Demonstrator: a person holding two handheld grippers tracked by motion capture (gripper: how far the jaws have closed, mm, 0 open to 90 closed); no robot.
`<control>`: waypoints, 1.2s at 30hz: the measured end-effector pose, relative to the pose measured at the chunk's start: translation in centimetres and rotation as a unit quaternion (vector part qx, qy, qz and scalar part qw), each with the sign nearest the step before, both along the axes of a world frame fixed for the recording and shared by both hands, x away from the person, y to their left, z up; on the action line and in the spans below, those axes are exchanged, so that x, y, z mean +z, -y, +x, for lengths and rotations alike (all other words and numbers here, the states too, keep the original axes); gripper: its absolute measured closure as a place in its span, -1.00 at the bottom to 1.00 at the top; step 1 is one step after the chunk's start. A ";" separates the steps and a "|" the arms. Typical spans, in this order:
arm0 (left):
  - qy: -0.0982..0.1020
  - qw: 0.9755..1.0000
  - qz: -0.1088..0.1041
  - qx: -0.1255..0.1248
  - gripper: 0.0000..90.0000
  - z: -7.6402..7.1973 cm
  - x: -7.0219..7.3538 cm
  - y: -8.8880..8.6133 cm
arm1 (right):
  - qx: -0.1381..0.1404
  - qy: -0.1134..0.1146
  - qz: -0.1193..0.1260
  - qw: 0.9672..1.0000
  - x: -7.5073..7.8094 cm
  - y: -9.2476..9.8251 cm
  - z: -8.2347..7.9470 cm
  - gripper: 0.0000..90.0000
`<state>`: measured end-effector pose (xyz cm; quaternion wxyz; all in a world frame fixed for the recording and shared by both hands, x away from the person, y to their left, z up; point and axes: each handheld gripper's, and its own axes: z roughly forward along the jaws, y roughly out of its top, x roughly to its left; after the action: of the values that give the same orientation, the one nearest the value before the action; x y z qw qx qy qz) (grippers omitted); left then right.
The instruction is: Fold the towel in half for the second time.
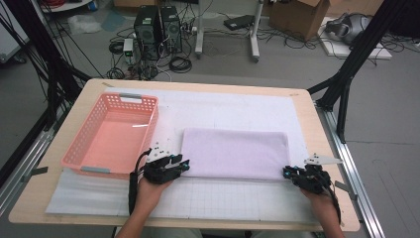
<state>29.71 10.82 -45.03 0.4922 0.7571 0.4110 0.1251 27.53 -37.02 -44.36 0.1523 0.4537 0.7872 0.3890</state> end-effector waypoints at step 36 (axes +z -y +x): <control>0.064 0.996 -0.045 0.033 -0.47 -0.5 1.4 -0.3 | -0.037 0.083 0.036 0.995 1.8 0.5 0.4 -0.46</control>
<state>29.21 11.16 -43.68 0.5468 0.7106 0.4087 0.1705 27.91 -37.54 -42.52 0.2151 0.4539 0.7397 0.4479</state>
